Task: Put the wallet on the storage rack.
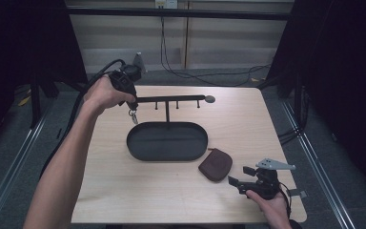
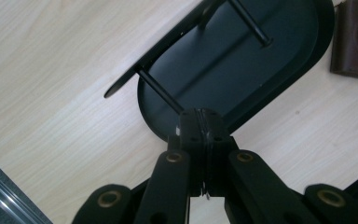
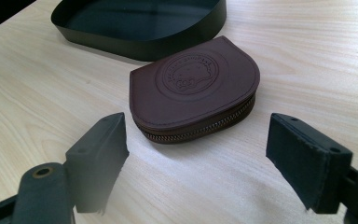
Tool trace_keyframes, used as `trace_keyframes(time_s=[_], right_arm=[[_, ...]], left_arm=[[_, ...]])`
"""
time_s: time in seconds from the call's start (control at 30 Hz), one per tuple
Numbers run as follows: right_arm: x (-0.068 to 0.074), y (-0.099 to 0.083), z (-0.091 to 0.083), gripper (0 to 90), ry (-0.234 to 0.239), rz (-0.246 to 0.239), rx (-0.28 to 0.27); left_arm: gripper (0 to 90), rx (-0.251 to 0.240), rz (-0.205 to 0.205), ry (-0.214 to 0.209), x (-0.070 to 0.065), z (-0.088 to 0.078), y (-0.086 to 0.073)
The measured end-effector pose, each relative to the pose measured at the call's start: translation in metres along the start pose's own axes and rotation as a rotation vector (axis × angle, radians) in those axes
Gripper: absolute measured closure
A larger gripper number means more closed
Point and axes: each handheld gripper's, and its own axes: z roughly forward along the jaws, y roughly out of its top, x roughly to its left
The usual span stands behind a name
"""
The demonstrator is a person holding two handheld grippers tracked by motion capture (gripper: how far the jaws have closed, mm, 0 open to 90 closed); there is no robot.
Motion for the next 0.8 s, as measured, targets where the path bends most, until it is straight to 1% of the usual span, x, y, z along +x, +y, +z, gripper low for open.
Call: trace_keyframes(time_s=[0.27, 0.33, 0.4, 0.47, 0.53, 0.6, 0.7, 0.77, 0.8], right_arm=[[0.0000, -0.0001, -0.0001, 20.1, 0.004, -0.002, -0.002], [0.0000, -0.0001, -0.0001, 20.1, 0.004, -0.002, -0.002], [0.0001, -0.0001, -0.0002, 20.1, 0.006, -0.002, -0.001], [0.0002, -0.0001, -0.0002, 20.1, 0.007, -0.002, -0.001], [0.0002, -0.0001, -0.0002, 20.1, 0.007, -0.002, -0.001], [0.0001, -0.0001, 0.0000, 20.1, 0.008, -0.002, -0.001], [0.0003, -0.0001, -0.0002, 20.1, 0.009, -0.003, -0.001], [0.0002, -0.0001, -0.0002, 20.1, 0.009, -0.002, -0.002], [0.0001, -0.0001, -0.0002, 20.1, 0.010, -0.002, -0.001]], left_arm=[[89.4, 0.007, -0.001, 0.008, 0.0024, 0.0052, 0.0053], [89.4, 0.008, 0.005, 0.007, 0.0034, 0.0057, 0.0058], [89.4, 0.007, -0.005, 0.016, 0.0056, 0.0069, 0.0064], [89.4, 0.005, -0.001, 0.019, 0.0064, 0.0069, 0.0071], [89.4, 0.000, -0.005, 0.019, 0.0065, 0.0081, 0.0079], [89.4, 0.004, -0.015, 0.026, 0.0079, 0.0091, 0.0086], [89.1, -0.007, -0.025, 0.027, 0.0098, 0.0092, 0.0093], [88.3, -0.014, -0.031, 0.044, 0.0090, 0.0102, 0.0097], [86.2, -0.020, -0.037, 0.049, 0.0086, 0.0100, 0.0095]])
